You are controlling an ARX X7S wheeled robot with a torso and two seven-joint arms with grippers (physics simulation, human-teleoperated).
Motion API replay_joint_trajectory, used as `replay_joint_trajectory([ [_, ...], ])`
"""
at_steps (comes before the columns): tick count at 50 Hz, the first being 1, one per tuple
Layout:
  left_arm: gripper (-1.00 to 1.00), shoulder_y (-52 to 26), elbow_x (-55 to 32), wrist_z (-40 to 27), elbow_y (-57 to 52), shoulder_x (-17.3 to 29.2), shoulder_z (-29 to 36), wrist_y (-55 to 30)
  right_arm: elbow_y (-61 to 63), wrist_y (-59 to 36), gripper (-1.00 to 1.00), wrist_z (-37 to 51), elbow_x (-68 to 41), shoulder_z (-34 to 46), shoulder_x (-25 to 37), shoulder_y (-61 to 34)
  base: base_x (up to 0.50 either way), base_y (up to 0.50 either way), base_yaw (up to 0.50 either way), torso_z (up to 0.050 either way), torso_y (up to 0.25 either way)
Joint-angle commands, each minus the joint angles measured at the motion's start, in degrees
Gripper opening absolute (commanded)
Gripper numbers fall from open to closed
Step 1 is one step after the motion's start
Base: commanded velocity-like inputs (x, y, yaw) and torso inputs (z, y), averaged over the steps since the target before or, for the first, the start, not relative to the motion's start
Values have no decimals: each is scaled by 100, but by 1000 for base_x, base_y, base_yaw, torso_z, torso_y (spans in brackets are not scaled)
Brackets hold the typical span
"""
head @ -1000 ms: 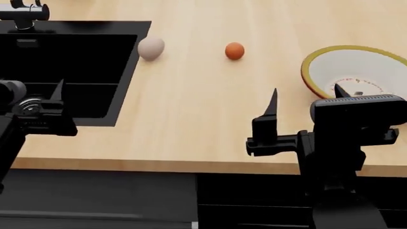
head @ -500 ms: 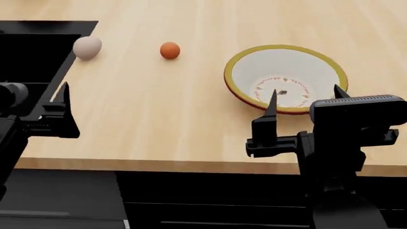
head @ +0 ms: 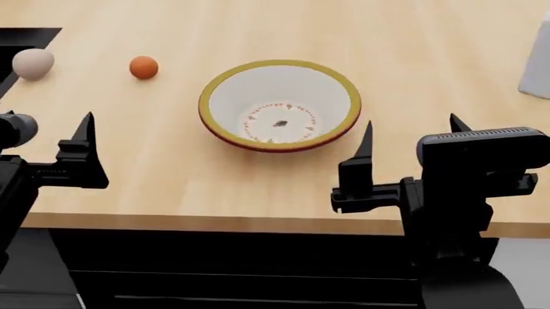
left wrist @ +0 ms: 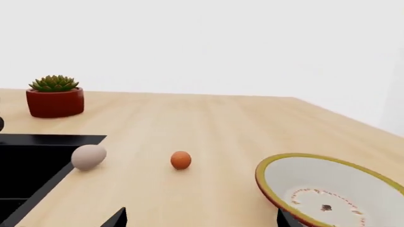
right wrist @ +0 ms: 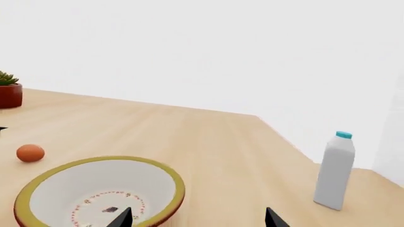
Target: Place the eggs and milk next to the bowl.
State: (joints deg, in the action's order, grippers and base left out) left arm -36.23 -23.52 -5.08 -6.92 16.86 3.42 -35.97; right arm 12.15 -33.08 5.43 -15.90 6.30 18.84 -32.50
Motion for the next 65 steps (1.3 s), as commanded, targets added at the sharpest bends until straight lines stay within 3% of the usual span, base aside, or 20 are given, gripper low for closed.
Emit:
replay_joint_trajectory([
  [1, 100, 21, 60, 87, -8, -89, -91, 20, -33, 47, 100, -90, 88, -116, -78, 23, -1, -500, 0, 0, 0],
  [9, 100, 23, 40, 81, -17, -64, -90, 33, -63, 46, 100, -90, 89, -63, -83, -9, -1, -500, 0, 0, 0],
  [29, 100, 32, 6, 93, 46, -13, -95, 137, -73, -58, 100, -85, 90, 82, -67, -104, 34, 48, 0, 0, 0],
  [65, 100, 36, -91, 32, -67, 42, -47, 112, -12, -126, 100, -18, -1, 81, -15, -134, 214, -1, 0, 0, 0],
])
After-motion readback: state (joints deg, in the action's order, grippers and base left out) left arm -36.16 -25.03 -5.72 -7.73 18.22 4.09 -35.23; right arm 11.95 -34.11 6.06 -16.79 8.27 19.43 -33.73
